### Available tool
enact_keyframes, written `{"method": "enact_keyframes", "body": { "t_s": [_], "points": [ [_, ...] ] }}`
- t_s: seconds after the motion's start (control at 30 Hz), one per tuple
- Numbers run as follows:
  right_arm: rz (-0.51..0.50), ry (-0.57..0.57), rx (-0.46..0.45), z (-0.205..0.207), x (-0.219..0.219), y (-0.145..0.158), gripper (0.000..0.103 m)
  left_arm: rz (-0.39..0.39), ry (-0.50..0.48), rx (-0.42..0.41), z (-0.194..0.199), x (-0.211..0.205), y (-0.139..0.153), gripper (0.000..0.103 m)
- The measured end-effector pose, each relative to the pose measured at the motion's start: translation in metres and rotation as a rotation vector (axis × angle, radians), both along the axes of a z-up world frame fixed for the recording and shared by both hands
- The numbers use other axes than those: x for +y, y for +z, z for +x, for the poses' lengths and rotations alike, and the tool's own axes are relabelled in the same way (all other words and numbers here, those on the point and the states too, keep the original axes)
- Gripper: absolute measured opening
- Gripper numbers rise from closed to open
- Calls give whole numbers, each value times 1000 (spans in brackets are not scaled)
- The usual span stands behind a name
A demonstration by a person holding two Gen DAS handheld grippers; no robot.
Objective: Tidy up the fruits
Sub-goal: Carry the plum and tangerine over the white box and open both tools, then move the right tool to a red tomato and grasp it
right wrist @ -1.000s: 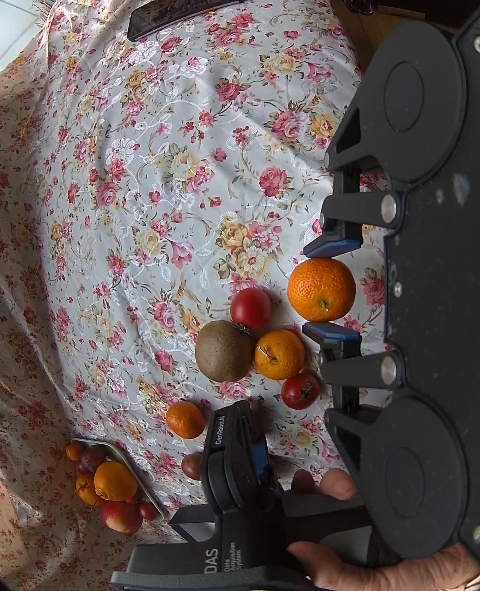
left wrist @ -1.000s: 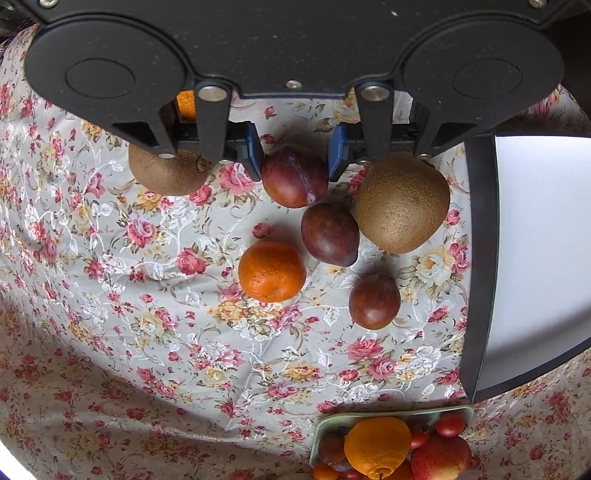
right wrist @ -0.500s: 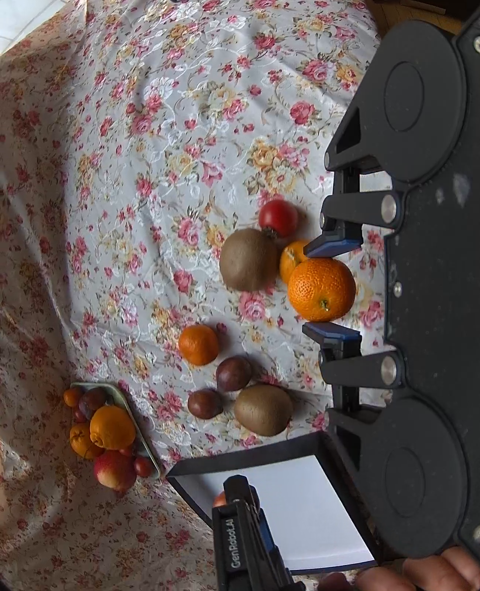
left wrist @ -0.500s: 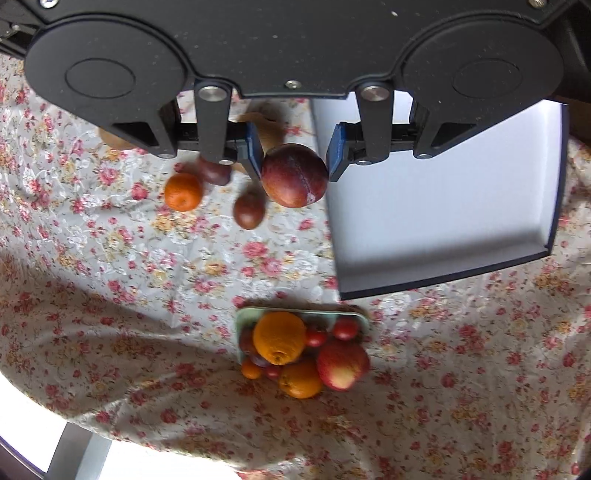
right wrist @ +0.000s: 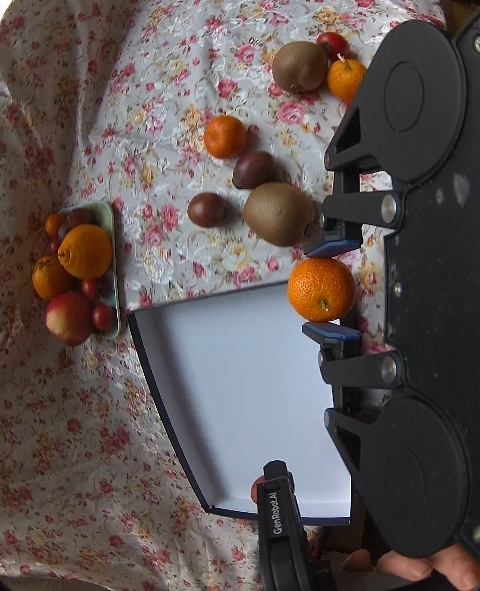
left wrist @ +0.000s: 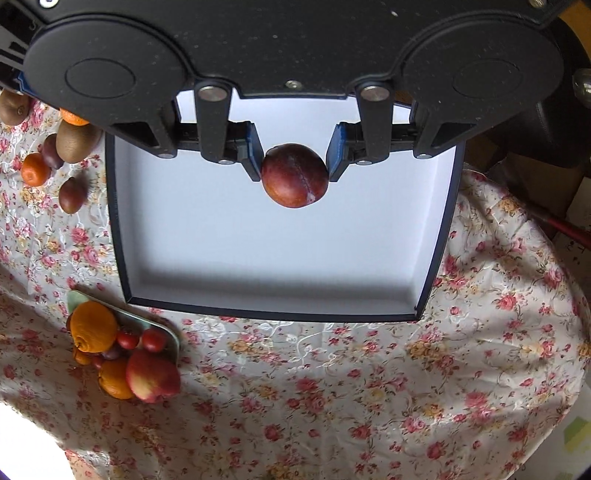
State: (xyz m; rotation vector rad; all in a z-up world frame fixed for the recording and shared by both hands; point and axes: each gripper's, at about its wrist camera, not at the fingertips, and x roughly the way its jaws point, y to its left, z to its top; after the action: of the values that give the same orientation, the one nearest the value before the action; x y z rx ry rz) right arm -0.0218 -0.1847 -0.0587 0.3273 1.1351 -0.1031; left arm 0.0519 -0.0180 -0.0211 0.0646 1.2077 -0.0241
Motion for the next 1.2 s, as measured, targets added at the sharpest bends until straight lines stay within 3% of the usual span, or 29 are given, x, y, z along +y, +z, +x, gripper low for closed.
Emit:
{"method": "enact_keyframes", "body": {
  "t_s": [0.23,0.47,0.77,1.0,1.2],
  "points": [
    [-24,60,-28,19,39,0,41,-6,19,35,4,26,-7,45],
    [-142,88,-28,26,61,-1,40,-41,35,53,7,40,-8,45],
    [-177,48,37,23,53,-16,40,-58,25,59,6,37,-7,45],
    [-129,42,46,20,41,-15,40,-53,-1,51,4,27,-4,45],
    [-149,18,41,12,30,-7,40,-51,-37,42,0,11,-1,45]
  ]
}}
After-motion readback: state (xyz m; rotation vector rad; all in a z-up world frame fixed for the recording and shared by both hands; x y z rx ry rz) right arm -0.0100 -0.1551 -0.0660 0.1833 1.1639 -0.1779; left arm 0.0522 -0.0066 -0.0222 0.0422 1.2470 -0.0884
